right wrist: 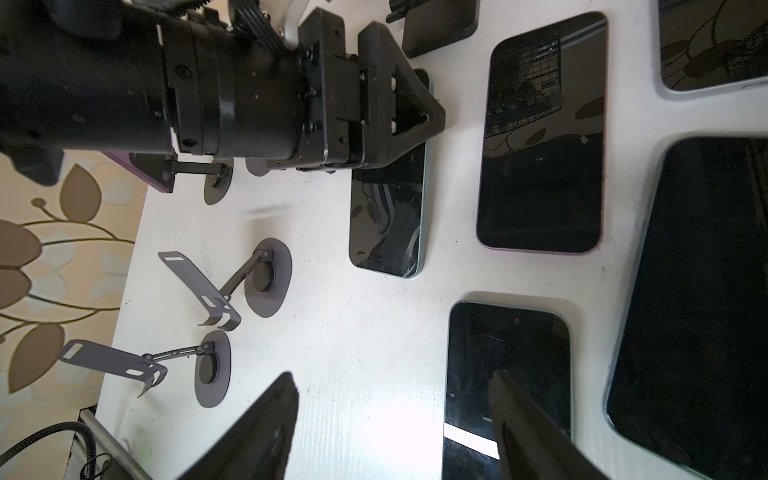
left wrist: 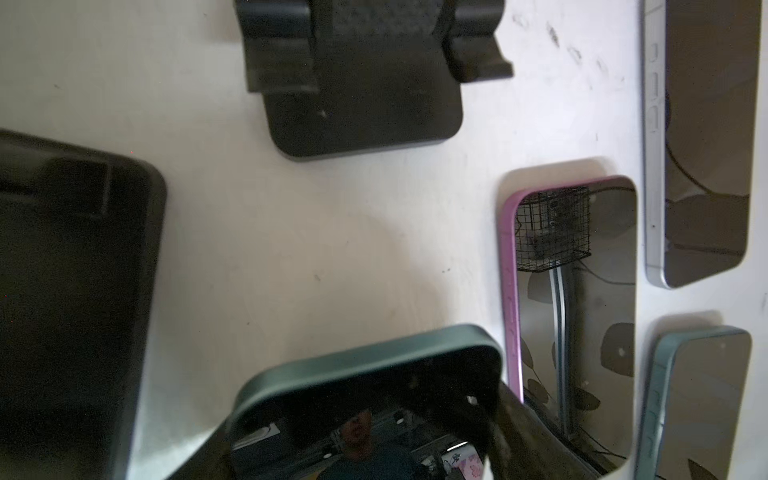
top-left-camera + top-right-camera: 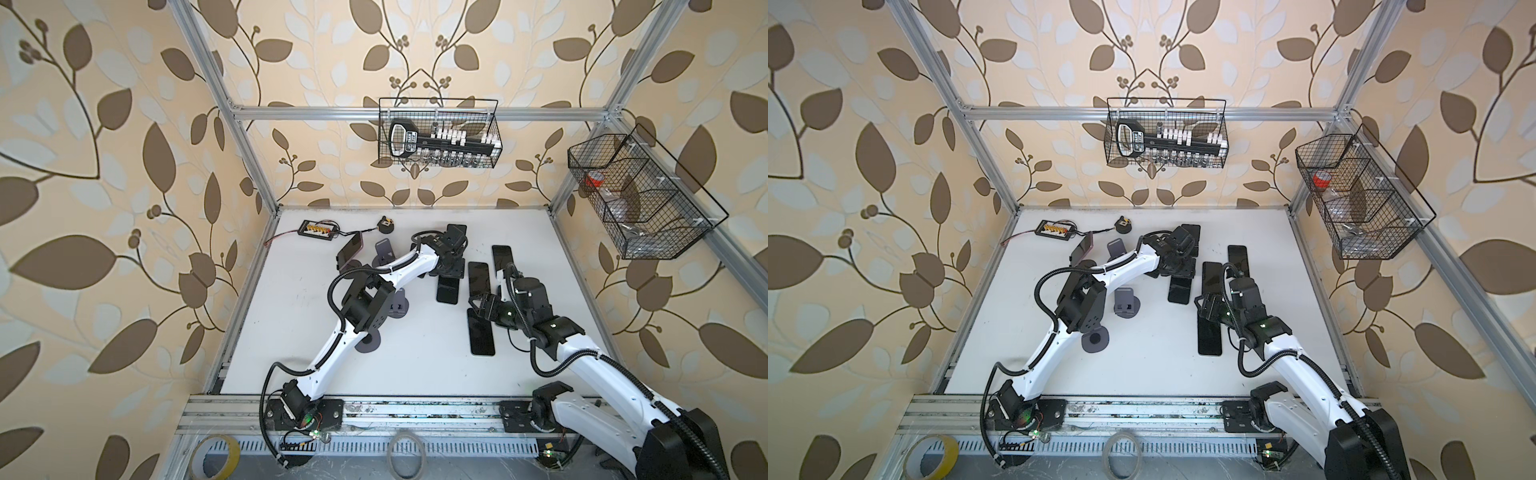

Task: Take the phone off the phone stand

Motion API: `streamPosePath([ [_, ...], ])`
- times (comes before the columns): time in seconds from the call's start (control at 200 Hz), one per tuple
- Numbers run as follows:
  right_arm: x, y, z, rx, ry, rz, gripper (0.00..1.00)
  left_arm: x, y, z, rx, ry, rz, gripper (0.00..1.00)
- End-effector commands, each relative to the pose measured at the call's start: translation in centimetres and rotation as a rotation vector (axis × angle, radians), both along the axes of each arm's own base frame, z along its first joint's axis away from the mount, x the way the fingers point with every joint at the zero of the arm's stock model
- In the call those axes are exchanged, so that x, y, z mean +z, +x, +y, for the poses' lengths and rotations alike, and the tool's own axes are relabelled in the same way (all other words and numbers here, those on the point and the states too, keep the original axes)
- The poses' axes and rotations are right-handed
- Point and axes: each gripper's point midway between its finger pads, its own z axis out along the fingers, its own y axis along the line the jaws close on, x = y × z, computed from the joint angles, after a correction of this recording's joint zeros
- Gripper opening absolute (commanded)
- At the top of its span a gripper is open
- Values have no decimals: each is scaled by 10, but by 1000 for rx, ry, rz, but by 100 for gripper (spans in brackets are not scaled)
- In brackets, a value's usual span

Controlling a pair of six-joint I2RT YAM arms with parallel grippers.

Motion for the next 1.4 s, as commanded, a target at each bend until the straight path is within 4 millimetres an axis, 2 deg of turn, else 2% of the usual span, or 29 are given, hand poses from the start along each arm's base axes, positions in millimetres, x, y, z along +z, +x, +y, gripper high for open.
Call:
streamPosePath([
  [0.0, 3, 1, -3, -15, -3, -8, 74, 11, 8, -12, 34, -73, -4, 9],
  [0.27, 0, -1, -3, -13, 2, 1, 74, 3, 11, -11, 51, -58, -1, 11],
  [0.385, -1, -2, -2, -9, 7, 6, 74, 1, 11, -14, 51, -70, 9, 22],
  [0.52, -2, -4, -2, -9, 9, 8, 74, -1, 9, -14, 53, -74, 19, 31],
  [1.12, -2, -6, -2, -6, 10, 4, 74, -11, 4, -5, 56, -32, 30, 44],
  [1.395, -3, -7, -1, -2, 19, 8, 74, -11, 4, 0, 57, -12, 28, 55],
])
